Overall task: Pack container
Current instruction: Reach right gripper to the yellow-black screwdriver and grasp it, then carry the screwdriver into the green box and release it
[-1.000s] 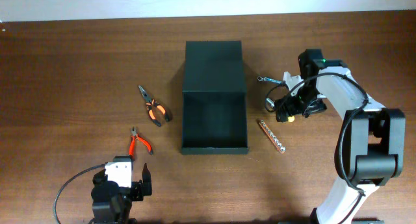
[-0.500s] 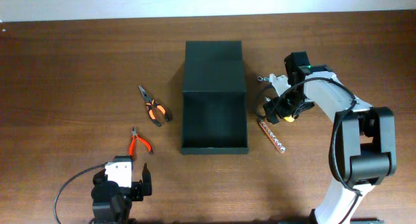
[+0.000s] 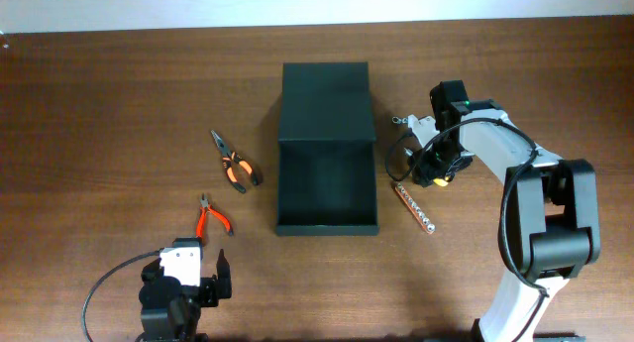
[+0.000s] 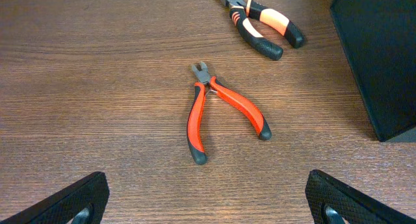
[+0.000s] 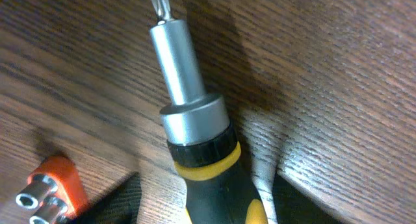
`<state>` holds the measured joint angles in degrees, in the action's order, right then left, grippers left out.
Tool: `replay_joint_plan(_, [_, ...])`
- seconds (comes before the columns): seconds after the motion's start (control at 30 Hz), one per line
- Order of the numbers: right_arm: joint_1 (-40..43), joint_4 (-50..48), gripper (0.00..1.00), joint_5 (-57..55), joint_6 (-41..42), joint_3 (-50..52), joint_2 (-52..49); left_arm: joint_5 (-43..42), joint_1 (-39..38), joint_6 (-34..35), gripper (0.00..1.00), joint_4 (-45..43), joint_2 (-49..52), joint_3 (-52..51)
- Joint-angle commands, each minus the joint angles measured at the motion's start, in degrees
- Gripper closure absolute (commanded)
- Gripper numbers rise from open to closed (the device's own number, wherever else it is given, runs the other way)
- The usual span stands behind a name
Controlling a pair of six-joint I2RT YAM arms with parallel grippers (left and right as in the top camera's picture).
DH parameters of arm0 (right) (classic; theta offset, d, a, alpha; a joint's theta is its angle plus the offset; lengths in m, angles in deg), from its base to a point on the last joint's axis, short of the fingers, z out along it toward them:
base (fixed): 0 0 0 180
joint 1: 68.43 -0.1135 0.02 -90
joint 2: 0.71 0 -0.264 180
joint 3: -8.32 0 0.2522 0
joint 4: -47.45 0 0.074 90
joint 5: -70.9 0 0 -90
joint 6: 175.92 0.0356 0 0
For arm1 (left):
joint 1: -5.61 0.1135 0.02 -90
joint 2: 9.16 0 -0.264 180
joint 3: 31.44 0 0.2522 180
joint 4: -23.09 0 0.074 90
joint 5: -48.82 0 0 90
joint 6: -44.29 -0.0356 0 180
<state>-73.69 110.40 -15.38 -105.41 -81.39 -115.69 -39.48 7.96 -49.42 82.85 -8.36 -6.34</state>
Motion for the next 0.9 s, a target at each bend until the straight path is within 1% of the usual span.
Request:
replay_joint_plan(0.0, [-0.35, 0.02, 0.66, 0.07, 0.44, 0.42, -1.77, -0.66, 0.33, -1.11, 0.01, -0.13, -0.46, -0.33])
replay_joint_plan(0.03, [-0.35, 0.04, 0.71, 0.07, 0.46, 0.39, -1.77, -0.66, 0.33, -1.11, 0.01, -0.13, -0.46, -0.33])
replay_joint_plan(0.07, [-0.35, 0.07, 0.74, 0.04, 0.72, 0.39, -1.77, -0.66, 0.33, -1.11, 0.01, -0.13, -0.46, -0.33])
replay_joint_plan(0.2, [-0.37, 0.52, 0.79, 0.07, 3.10, -0.17, -1.75, -0.66, 0.33, -1.11, 0.01, -0.13, -0.46, -0.33])
replay_joint_plan(0.33, [-0.37, 3.13, 0.83, 0.09, 3.89, -2.93, -1.75, -0.66, 0.33, -1.11, 0.01, -0.13, -0.46, -0.33])
replay_joint_plan(0.53, [-0.46, 10.88, 0.85, 0.79, 3.89, -11.76, -1.68, -0.66, 0.33, -1.11, 0.01, -0.13, -0.46, -0.33])
replay_joint_plan(0.67, [-1.53, 16.13, 0.87, 3.82, 3.87, -19.08, -1.11, -0.66, 0.33, -1.11, 0.01, -0.13, -0.46, -0.33])
replay_joint_plan(0.87, [-6.69, 22.71, 0.90, 10.71, 3.19, -29.07, -0.44, -0.66, 0.33, -1.11, 0.01, -0.13, -0.46, -0.33])
